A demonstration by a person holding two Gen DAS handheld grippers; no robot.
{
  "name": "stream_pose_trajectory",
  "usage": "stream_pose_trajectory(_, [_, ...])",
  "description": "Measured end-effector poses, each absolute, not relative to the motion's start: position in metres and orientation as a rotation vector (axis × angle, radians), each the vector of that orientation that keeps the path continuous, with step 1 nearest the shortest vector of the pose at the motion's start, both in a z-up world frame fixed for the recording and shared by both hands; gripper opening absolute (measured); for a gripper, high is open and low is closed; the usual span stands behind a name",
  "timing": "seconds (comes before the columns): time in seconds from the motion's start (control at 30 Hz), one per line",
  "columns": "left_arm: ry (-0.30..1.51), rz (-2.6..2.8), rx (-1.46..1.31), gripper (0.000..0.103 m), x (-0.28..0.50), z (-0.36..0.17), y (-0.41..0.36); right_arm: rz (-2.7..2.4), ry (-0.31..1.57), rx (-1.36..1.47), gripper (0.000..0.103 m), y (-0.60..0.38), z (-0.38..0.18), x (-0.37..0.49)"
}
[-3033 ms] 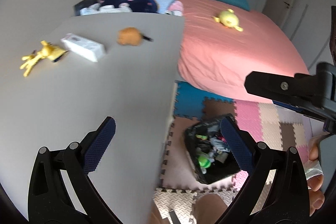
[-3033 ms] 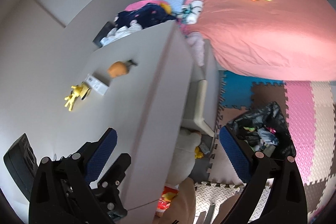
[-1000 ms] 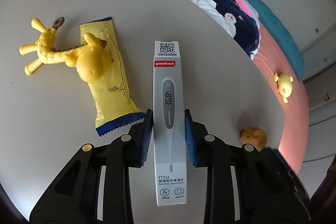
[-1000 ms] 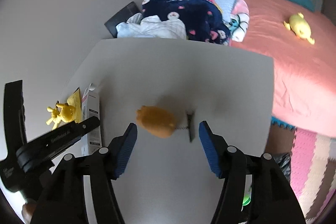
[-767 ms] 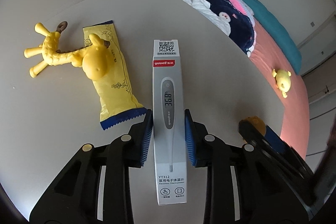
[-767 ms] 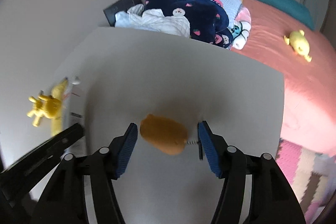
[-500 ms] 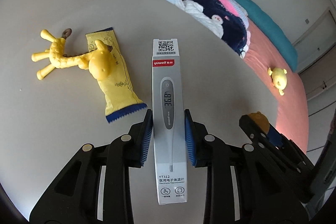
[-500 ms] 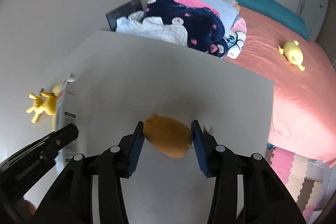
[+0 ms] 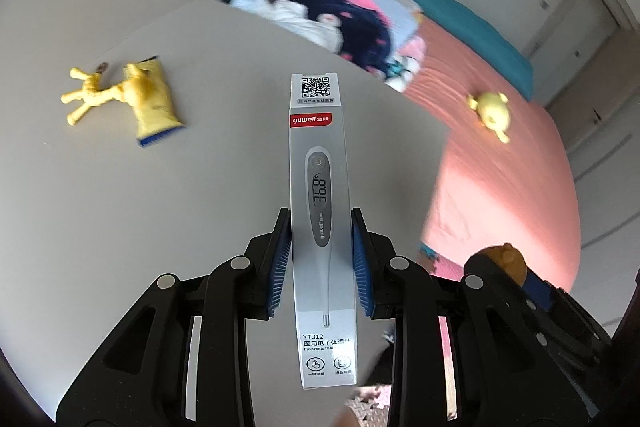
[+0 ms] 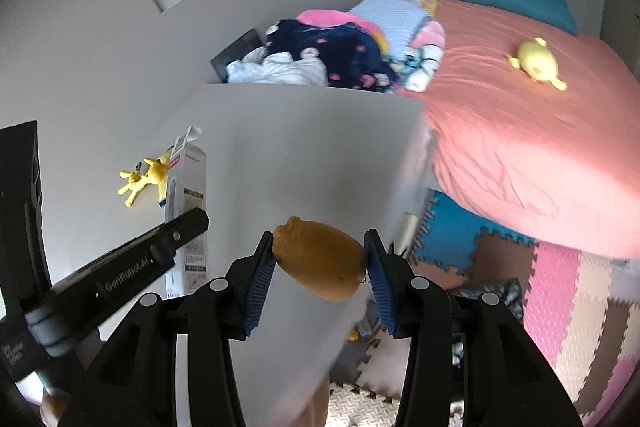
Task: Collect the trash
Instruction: 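Carry the thermometer box and orange plush toward the trash bag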
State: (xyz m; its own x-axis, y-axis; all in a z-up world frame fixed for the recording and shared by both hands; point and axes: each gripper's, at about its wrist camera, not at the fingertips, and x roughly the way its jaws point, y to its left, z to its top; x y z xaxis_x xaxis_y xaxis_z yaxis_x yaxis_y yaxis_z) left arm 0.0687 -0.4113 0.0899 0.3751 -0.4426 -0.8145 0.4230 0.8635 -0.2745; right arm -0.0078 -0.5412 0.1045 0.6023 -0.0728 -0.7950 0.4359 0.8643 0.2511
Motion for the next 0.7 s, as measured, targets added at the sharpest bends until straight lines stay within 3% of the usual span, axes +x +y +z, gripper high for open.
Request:
stream_pose_trajectory(0.27, [1.051,-0.674,0.062,0.029,-0.02,0.084,-0.467,-0.389,0.879,0.513,0.047,-0.578,0.093,-0.115])
stream_pose_trajectory(0.7, [1.104,-0.834,0.277,0.029,-0.131,0.035,-0.562,-0.542,0.93,0.671,0.047,-0.633,0.028,-0.245])
